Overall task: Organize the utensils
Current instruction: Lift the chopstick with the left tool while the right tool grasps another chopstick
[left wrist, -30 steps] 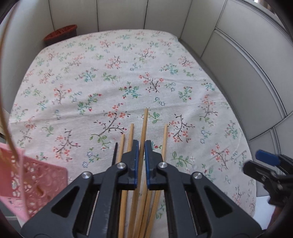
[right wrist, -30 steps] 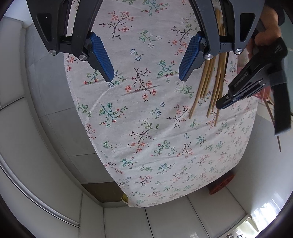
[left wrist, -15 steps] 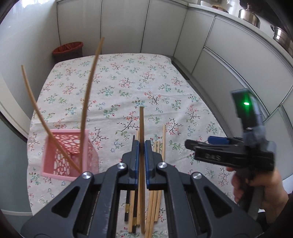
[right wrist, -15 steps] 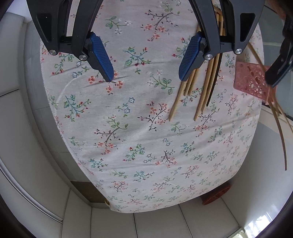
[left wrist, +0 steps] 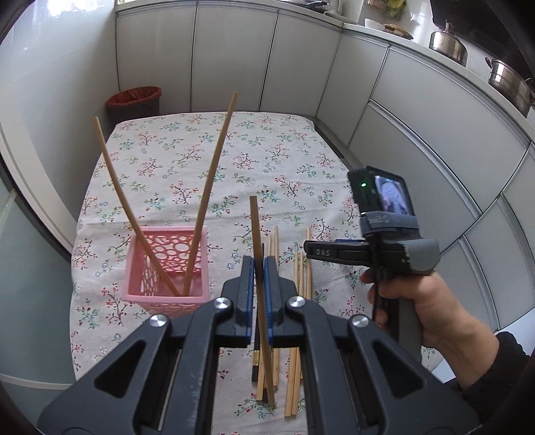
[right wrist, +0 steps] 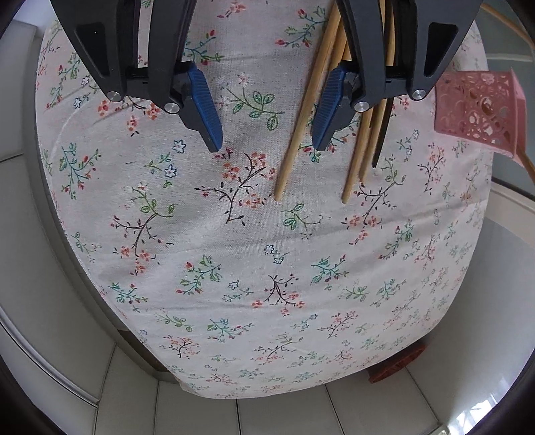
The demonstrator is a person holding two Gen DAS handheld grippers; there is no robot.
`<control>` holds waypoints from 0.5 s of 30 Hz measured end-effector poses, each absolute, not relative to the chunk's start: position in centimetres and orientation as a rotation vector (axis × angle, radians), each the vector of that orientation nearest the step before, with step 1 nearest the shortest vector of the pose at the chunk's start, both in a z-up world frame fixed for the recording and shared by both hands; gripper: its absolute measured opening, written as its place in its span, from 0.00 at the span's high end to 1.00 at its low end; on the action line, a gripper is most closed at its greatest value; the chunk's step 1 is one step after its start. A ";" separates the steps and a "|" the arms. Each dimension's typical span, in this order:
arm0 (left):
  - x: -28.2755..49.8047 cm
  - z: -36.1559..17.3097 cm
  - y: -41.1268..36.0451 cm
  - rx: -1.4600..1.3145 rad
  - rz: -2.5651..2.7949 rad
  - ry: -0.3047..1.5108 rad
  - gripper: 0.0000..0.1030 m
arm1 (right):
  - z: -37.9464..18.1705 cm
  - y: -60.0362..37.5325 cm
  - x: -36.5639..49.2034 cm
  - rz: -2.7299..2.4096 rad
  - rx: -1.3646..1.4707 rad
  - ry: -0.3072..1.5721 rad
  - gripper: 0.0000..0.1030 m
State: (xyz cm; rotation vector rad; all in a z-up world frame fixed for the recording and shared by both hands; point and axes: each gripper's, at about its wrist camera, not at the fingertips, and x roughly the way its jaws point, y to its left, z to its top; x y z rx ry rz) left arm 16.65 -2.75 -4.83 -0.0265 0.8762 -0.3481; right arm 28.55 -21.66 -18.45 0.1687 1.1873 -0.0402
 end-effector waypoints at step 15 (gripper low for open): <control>15.7 -4.4 -1.4 -0.023 -0.365 0.834 0.93 | -18.2 -20.7 27.3 0.021 0.102 1.157 0.94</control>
